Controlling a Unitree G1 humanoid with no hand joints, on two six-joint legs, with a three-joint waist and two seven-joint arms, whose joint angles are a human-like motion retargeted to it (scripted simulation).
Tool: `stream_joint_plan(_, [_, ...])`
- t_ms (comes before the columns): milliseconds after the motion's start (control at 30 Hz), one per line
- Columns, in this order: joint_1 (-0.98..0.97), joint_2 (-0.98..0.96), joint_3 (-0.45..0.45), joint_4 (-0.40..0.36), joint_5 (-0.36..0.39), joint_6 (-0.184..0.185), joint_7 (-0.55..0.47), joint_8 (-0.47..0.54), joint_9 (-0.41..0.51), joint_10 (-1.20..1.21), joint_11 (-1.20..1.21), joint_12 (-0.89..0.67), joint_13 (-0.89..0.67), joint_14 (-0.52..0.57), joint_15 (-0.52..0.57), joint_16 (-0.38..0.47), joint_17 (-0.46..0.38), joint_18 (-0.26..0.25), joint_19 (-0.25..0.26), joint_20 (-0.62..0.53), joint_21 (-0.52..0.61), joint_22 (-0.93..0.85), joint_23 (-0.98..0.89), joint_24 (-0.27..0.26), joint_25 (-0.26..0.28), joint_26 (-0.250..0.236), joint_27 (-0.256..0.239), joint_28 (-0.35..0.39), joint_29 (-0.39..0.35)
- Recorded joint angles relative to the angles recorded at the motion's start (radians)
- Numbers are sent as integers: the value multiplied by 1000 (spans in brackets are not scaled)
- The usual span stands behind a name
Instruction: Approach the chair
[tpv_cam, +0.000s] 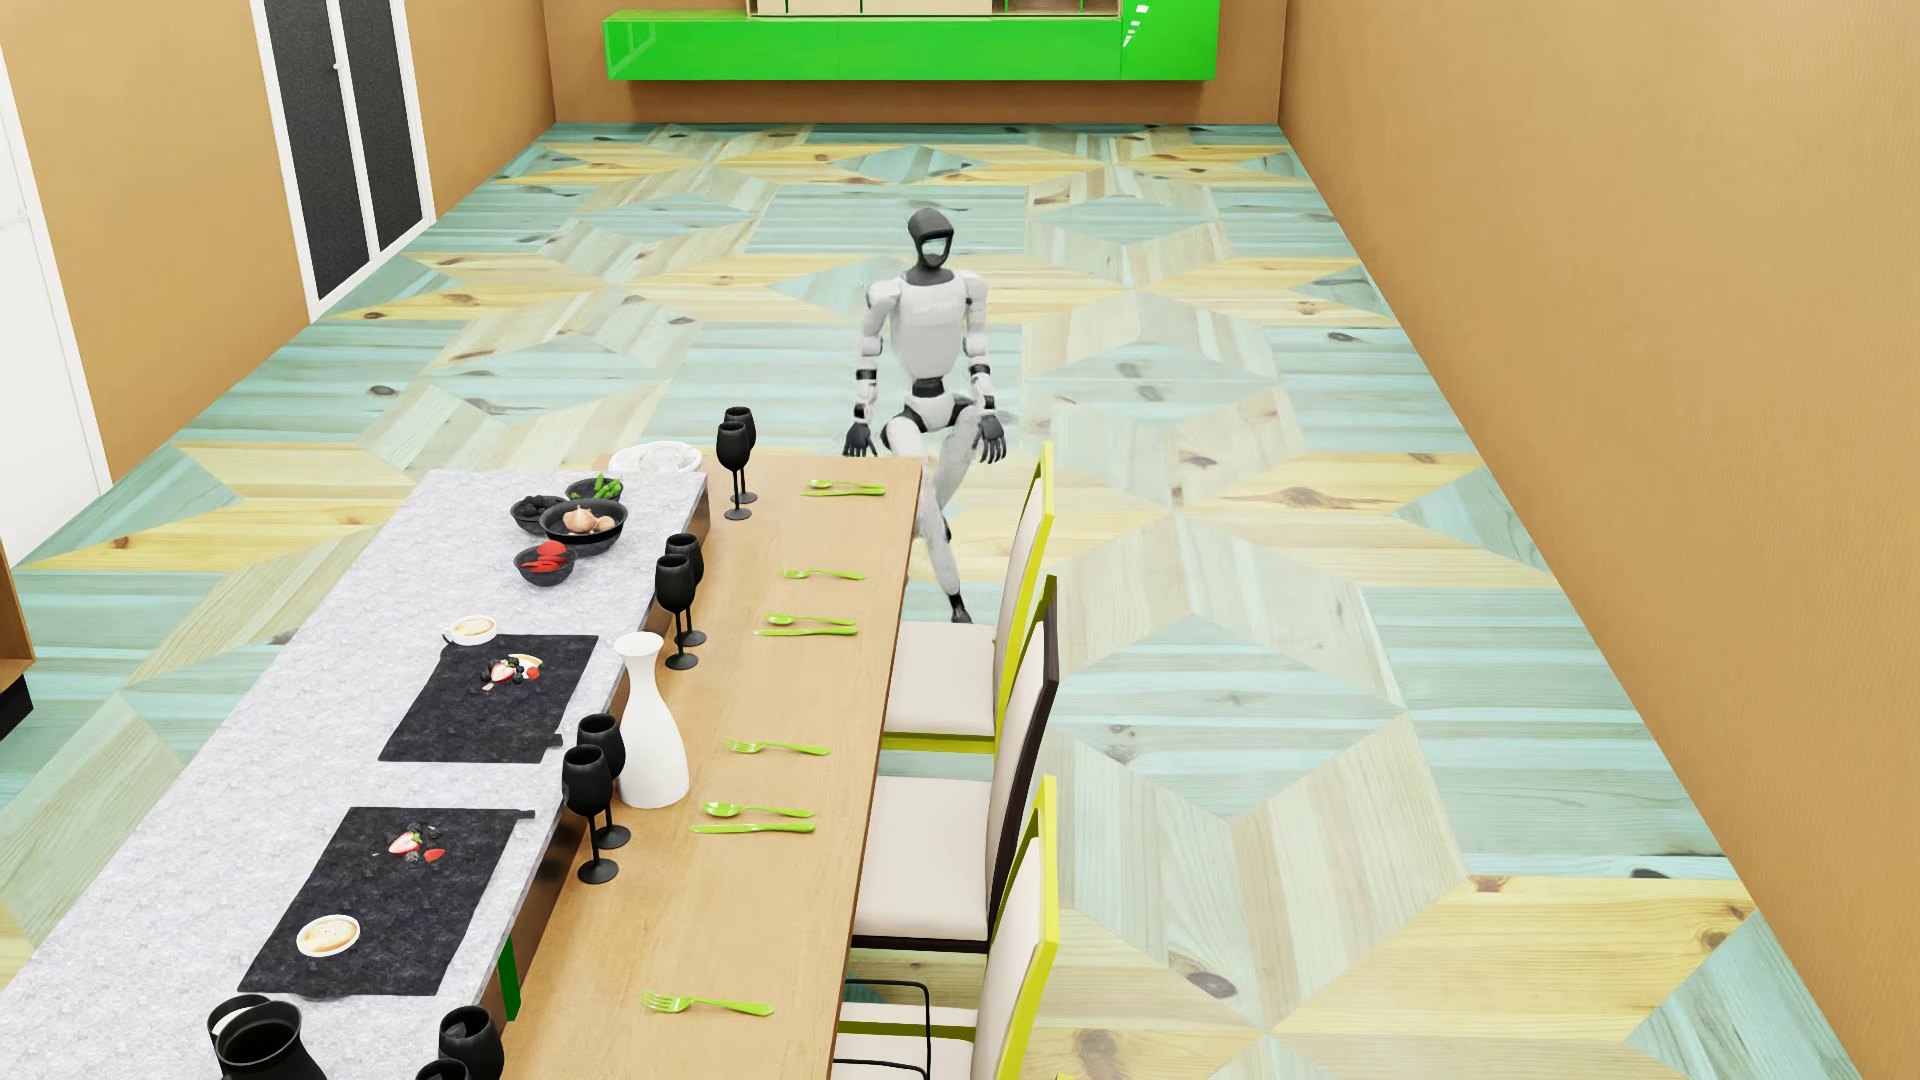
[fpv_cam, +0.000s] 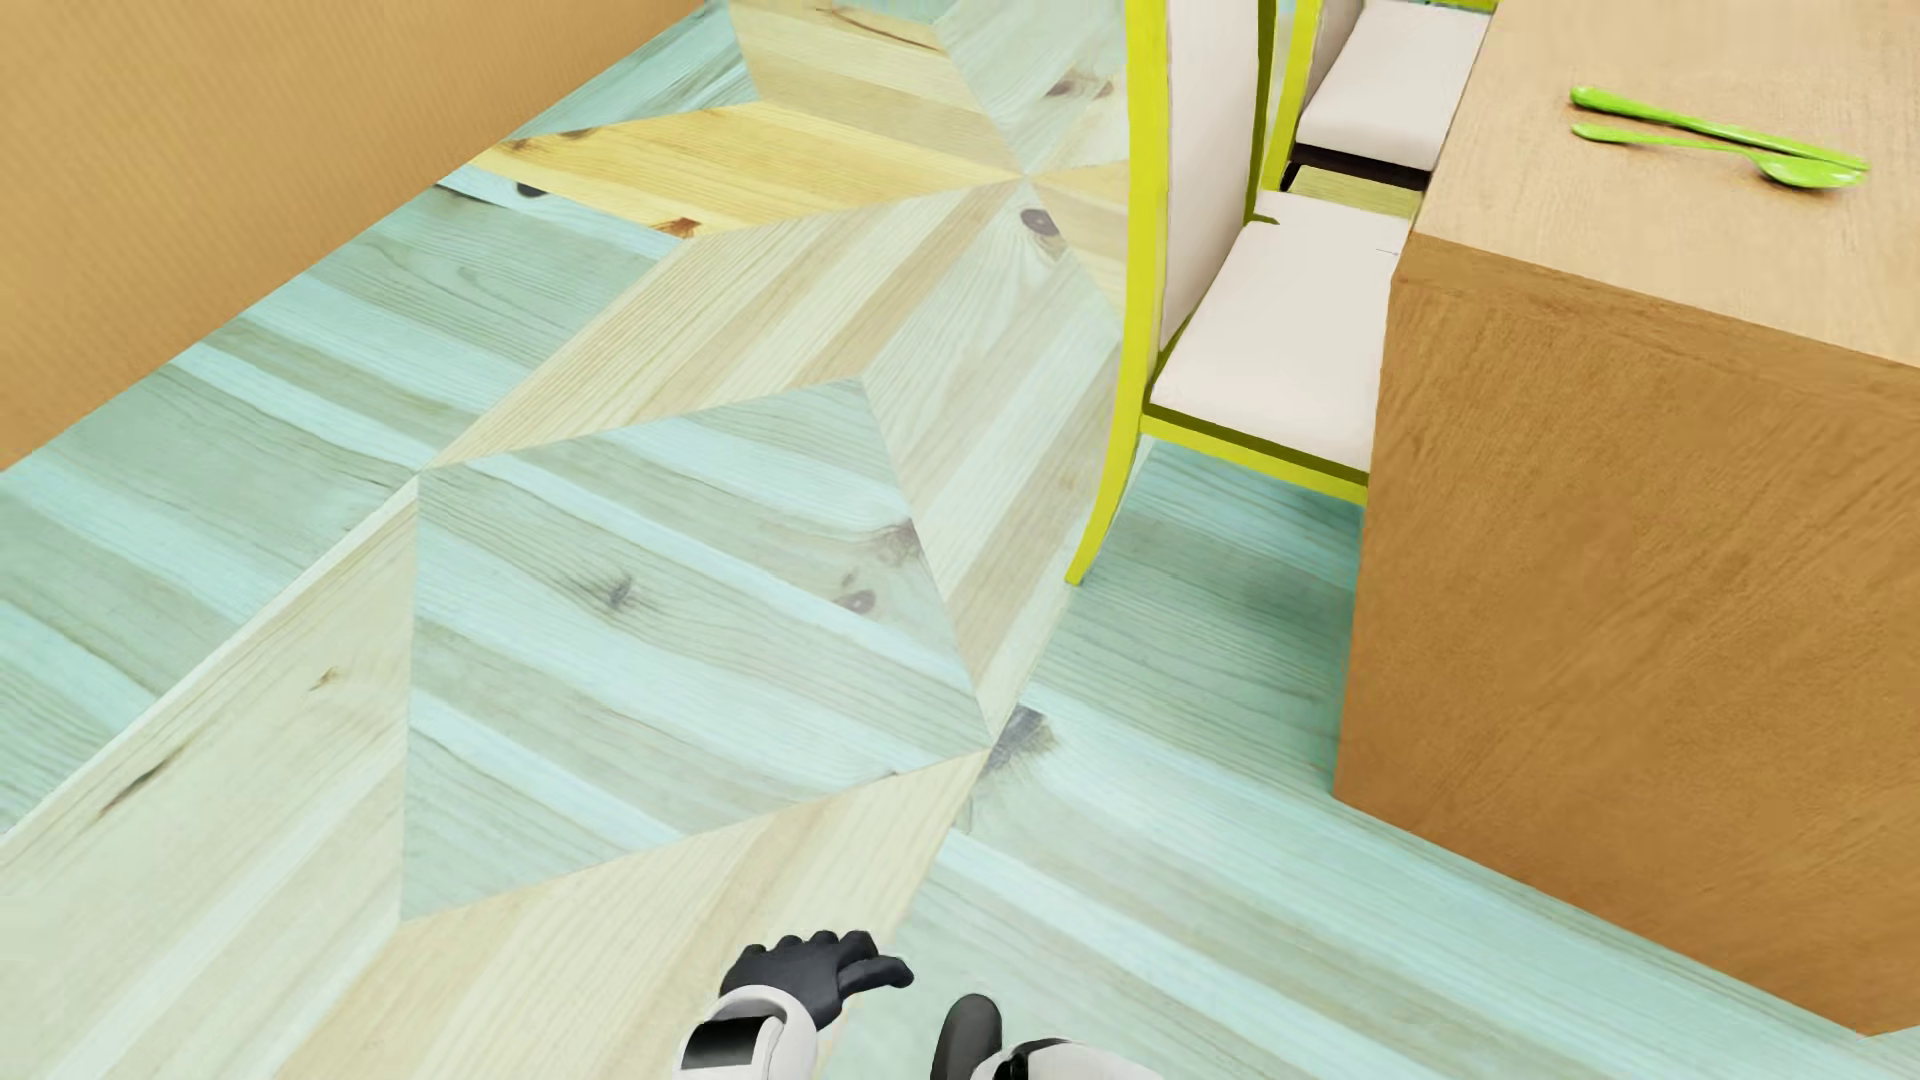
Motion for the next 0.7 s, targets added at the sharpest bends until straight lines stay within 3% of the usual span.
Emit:
stream_joint_plan(33, [-17,-3,-2,0,-23,20,5,-5,0,95,89,46,-18,72,-59,-10,0,-43,4,39,-30,25,5,-12,7,49,13,28,-15])
stream_joint_plan(67, [-55,20,-6,1,-44,37,13,-19,0,232,134,86,-36,139,-112,-18,5,-189,18,77,-60,59,11,-34,17,87,23,44,-31])
stream_joint_plan(100, [-118,61,-12,27,-63,49,61,-39,-2,387,144,114,-56,223,-149,-12,13,-439,35,108,-87,101,18,-54,29,120,22,36,-47])
stream_joint_plan(133, [-200,106,-17,95,-76,60,144,-61,-3,537,139,133,-82,253,-176,12,19,-468,55,116,-97,144,29,-50,30,138,24,7,-57])
stream_joint_plan(200, [-357,197,-9,303,-81,80,307,-79,-4,747,113,183,-145,136,-217,73,16,-347,97,119,-66,178,33,-6,1,131,4,-35,-51])
stream_joint_plan(267, [-487,284,19,477,-62,97,377,-71,-3,789,71,248,-197,96,-246,121,7,-275,135,161,-16,158,6,8,-38,127,-63,-44,-43])
stream_joint_plan(333, [-590,352,56,583,-41,109,395,-31,-3,675,45,311,-242,57,-277,127,5,-246,175,256,37,111,-67,-41,-47,128,-123,-34,-41])
stream_joint_plan(400, [-648,393,95,649,-34,114,431,42,-7,429,27,368,-288,76,-301,94,5,-211,207,362,80,60,-149,-94,-22,142,-152,-11,-38])
stream_joint_plan(500, [-728,432,146,594,-43,110,260,184,-11,69,11,417,-349,104,-322,13,16,-244,261,429,141,26,-217,-123,11,145,-135,-1,-30])
stream_joint_plan(533, [-743,442,154,589,-49,107,207,234,-11,-14,14,423,-357,111,-331,6,22,-285,281,407,165,31,-230,-94,14,122,-132,-22,-30])
stream_joint_plan(567, [-752,451,156,603,-51,104,163,288,-11,-80,19,427,-359,140,-348,6,30,-362,302,389,189,29,-235,-57,17,105,-135,-25,-32])
stream_joint_plan(600, [-750,459,158,625,-57,99,95,347,-12,-129,27,422,-351,185,-378,15,37,-366,325,370,209,32,-235,-15,25,95,-135,-23,-26])
stream_joint_plan(633, [-739,459,156,647,-67,95,9,416,-13,-145,50,413,-341,220,-420,21,37,-325,347,372,228,34,-228,5,32,96,-132,-14,-18])
stream_joint_plan(667, [-717,452,151,664,-76,92,-73,490,-14,-115,92,398,-327,282,-461,33,30,-385,374,382,247,39,-216,2,38,96,-133,-14,-14])
stream_joint_plan(700, [-713,443,136,663,-92,93,-46,557,-13,-26,131,372,-309,250,-483,50,8,-459,401,386,256,54,-198,6,35,99,-127,-11,-11])
